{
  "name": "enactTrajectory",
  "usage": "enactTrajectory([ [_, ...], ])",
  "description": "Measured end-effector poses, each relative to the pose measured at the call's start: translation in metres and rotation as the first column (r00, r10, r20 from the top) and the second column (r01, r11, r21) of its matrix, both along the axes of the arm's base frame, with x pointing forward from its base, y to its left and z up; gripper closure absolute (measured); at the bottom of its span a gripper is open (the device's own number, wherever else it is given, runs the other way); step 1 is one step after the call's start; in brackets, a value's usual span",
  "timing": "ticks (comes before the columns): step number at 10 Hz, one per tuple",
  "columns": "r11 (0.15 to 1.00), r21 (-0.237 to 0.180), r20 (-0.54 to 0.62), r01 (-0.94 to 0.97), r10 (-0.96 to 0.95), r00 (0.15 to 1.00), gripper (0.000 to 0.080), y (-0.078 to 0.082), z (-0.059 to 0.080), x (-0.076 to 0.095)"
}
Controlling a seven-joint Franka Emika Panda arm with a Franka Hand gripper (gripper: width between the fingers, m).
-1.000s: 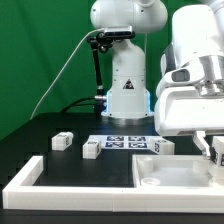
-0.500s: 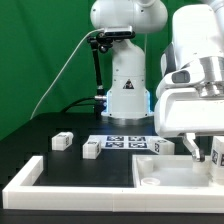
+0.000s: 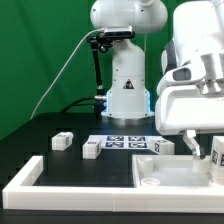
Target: Assemble one leg
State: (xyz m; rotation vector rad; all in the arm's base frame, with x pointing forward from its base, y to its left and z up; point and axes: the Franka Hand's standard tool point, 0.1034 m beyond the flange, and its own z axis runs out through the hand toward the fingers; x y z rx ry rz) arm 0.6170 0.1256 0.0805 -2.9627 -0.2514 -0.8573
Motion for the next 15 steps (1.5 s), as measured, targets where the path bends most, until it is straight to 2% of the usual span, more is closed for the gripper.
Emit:
enactTrajectory([
  [2, 1.000, 0.004, -0.020, -0.003, 0.003, 1.000, 0.0150, 0.002, 0.012, 0.002],
  [4, 1.000, 0.004, -0.052, -0.006, 0.006, 0.999, 0.0150, 0.003, 0.009, 0.001],
  [6, 1.000, -0.007, -0.234, -0.006, 0.004, 0.972, 0.0150, -0.004, -0.003, 0.000],
  [7, 1.000, -0.013, -0.317, 0.000, -0.004, 0.948, 0.0150, -0.011, -0.001, 0.007],
  [11, 1.000, -0.016, -0.606, -0.005, -0.005, 0.796, 0.0150, -0.008, 0.001, 0.006],
  [15, 1.000, -0.016, -0.602, 0.004, -0.013, 0.798, 0.0150, -0.007, 0.000, 0.008],
])
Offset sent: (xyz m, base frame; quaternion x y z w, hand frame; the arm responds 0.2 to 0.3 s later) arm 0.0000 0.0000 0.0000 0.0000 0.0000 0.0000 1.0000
